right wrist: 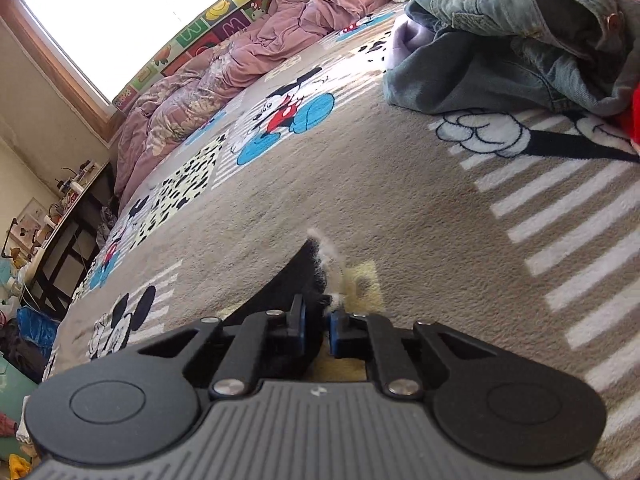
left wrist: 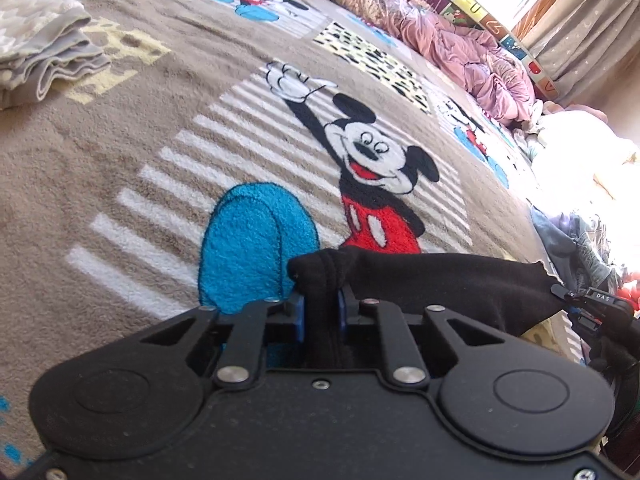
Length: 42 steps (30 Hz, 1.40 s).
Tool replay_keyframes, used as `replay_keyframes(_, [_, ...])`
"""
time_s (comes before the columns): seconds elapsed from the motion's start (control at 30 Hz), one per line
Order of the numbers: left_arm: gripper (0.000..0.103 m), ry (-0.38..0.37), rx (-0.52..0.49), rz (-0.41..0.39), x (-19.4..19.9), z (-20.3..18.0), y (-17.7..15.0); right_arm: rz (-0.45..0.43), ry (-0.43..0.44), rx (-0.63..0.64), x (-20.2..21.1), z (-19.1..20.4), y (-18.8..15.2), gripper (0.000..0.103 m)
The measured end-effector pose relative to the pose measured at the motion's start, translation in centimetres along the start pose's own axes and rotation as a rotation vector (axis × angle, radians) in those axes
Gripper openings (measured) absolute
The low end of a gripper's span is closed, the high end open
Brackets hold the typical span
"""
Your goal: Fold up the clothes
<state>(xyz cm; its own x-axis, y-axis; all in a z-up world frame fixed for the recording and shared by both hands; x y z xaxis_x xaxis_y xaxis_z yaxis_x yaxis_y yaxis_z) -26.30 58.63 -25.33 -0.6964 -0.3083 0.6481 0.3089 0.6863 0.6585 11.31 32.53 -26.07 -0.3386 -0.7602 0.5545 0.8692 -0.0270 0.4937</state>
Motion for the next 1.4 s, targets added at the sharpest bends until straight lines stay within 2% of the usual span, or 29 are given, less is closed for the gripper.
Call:
replay_keyframes(0.1, [0.010, -0.036, 0.000, -0.036, 1.1, -0.7, 0.2, -0.045, 0.047, 0.018, 2.0, 0.9, 2.0, 0.012])
replay_keyframes(0.17, [0.010, -0.015, -0.011, -0.004, 0.0, -0.3, -0.6, -0.060, 0.066, 0.035, 2.9, 1.2, 3.1, 0.013])
replay_keyframes(0.2, [0.010, 0.004, 0.000, 0.030, -1.0, 0.2, -1.1, -0.028, 0.033, 0.056, 2.0, 0.7, 2.9, 0.013])
replay_keyframes(0.27, [0.015, 0.004, 0.015, 0.058, -2.0, 0.9, -1.5, 0.038, -0.109, 0.111, -0.7, -1.3, 1.9, 0.025])
replay_keyframes(0.33, [0.024, 0.010, 0.006, 0.038, -1.4, 0.9, -1.0, 0.045, -0.201, 0.174, -1.6, -2.5, 1.2, 0.028])
replay_keyframes(0.4, [0.033, 0.045, -0.033, 0.009, -0.3, 0.8, -0.5, 0.005, -0.216, 0.220, -0.8, -2.1, 1.3, 0.040])
replay_keyframes(0.43, [0.035, 0.060, -0.047, -0.003, 0.2, 0.8, -0.4, -0.013, -0.212, 0.241, -0.2, -1.6, 1.3, 0.056])
replay_keyframes(0.47, [0.036, 0.070, -0.055, -0.016, 0.8, 0.8, -0.2, -0.027, -0.187, 0.259, 0.4, -0.8, 1.2, 0.061])
replay_keyframes(0.6, [0.038, 0.055, -0.096, -0.059, 2.5, -0.4, 0.4, -0.070, -0.082, 0.337, 2.8, 3.0, 0.3, 0.061])
replay_keyframes(0.63, [0.038, 0.019, -0.119, -0.055, 2.6, -1.4, 0.5, -0.033, -0.037, 0.371, 2.9, 4.5, -0.9, 0.061])
replay_keyframes(0.73, [0.038, -0.064, -0.218, 0.005, 1.5, -4.5, -0.2, 0.154, 0.116, 0.499, 2.3, 8.9, -6.0, 0.058])
replay_keyframes(0.8, [0.038, -0.097, -0.285, 0.061, -0.1, -6.1, -1.2, 0.288, 0.160, 0.623, 1.3, 11.1, -10.2, 0.054])
replay_keyframes(0.87, [0.038, -0.092, -0.348, 0.116, -2.1, -7.1, -2.2, 0.357, 0.158, 0.715, -0.3, 12.0, -13.1, 0.049])
replay_keyframes(0.9, [0.038, -0.056, -0.386, 0.138, -3.5, -7.1, -2.6, 0.348, 0.123, 0.746, -1.2, 12.1, -13.7, 0.049])
replay_keyframes(0.97, [0.035, 0.014, -0.438, 0.133, -5.3, -6.9, -2.6, 0.320, 0.066, 0.798, -2.9, 12.2, -14.8, 0.048])
replay_keyframes(1.07, [0.035, 0.003, -0.400, 0.145, -5.7, -6.6, -1.9, 0.282, 0.057, 0.753, -4.2, 12.3, -14.1, 0.049])
replay_keyframes(1.23, [0.035, -0.037, -0.435, 0.106, -3.1, -7.5, -1.6, 0.279, 0.143, 0.705, -2.1, 12.7, -13.4, 0.050])
replay_keyframes(1.3, [0.035, -0.076, -0.446, 0.109, -3.1, -8.5, -2.3, 0.282, 0.150, 0.739, -1.7, 12.7, -14.1, 0.054])
replay_keyframes(1.33, [0.038, -0.085, -0.475, 0.132, -3.6, -9.1, -3.1, 0.287, 0.119, 0.785, -1.9, 12.2, -14.8, 0.057])
replay_keyframes(1.4, [0.039, -0.041, -0.538, 0.164, -4.5, -9.6, -4.4, 0.266, 0.087, 0.850, -2.1, 11.7, -15.6, 0.058])
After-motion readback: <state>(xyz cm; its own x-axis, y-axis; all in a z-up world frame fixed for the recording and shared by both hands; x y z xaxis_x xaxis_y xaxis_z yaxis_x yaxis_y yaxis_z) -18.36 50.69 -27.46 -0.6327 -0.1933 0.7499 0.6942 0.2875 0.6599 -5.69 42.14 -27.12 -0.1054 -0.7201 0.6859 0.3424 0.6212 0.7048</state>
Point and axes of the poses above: each gripper's, at about its wrist camera, not at the fingertips, and x roughly against the way its jaws point, z to its left, y to its top, the point moved 8 cm from there along -x, roughly the way its jaws point, and after that the axes turned 9 degrees about -x, right-handed, at the moved point
